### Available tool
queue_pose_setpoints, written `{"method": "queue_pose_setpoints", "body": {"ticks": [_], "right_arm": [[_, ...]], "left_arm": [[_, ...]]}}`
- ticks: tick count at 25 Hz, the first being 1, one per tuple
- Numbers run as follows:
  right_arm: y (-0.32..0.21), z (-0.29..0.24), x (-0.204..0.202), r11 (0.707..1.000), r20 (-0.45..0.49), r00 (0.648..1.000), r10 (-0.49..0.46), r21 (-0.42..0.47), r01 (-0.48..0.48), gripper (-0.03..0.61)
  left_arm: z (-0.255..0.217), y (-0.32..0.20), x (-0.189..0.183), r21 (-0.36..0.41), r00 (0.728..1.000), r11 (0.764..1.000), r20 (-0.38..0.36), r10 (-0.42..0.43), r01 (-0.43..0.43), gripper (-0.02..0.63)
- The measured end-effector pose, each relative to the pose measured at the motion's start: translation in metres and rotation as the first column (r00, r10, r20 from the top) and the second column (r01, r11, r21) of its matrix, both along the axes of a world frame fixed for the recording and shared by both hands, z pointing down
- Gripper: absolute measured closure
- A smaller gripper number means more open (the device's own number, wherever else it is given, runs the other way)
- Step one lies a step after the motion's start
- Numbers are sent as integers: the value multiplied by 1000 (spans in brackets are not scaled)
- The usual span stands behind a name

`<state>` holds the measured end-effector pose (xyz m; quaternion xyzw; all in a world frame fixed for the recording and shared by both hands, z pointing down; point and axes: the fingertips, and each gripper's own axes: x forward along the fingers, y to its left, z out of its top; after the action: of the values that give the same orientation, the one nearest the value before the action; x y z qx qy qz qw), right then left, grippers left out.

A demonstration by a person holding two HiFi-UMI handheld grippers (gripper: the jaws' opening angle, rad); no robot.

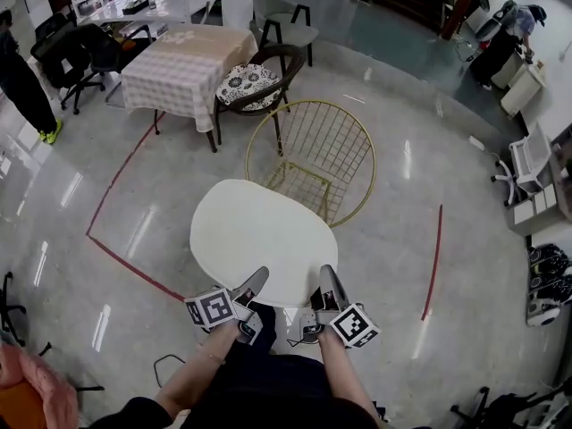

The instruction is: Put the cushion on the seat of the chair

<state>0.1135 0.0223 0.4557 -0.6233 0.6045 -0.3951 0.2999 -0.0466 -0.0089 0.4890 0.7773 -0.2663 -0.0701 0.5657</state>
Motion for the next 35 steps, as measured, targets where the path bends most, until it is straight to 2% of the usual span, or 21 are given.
{"method": "queue_pose_setpoints", "body": {"ticks": [7, 16, 27, 35], "right_arm": [[-41, 2, 23, 999, -10, 999, 38, -15, -38, 589], [-87, 7, 53, 994, -1, 994, 108, -14, -108, 589], [-136, 12, 61, 991, 26, 991, 134, 16, -134, 589], [-141, 10, 52, 994, -21, 994, 111, -19, -112, 589]], "left_arm": [[1, -56, 24, 1, 1000, 1000, -6, 30, -30, 534], [5, -103, 47, -4, 997, 997, -11, 81, -81, 534], [12, -151, 56, -8, 993, 994, -23, 112, -113, 534], [16, -166, 63, -27, 993, 995, -74, 90, -92, 534]]}}
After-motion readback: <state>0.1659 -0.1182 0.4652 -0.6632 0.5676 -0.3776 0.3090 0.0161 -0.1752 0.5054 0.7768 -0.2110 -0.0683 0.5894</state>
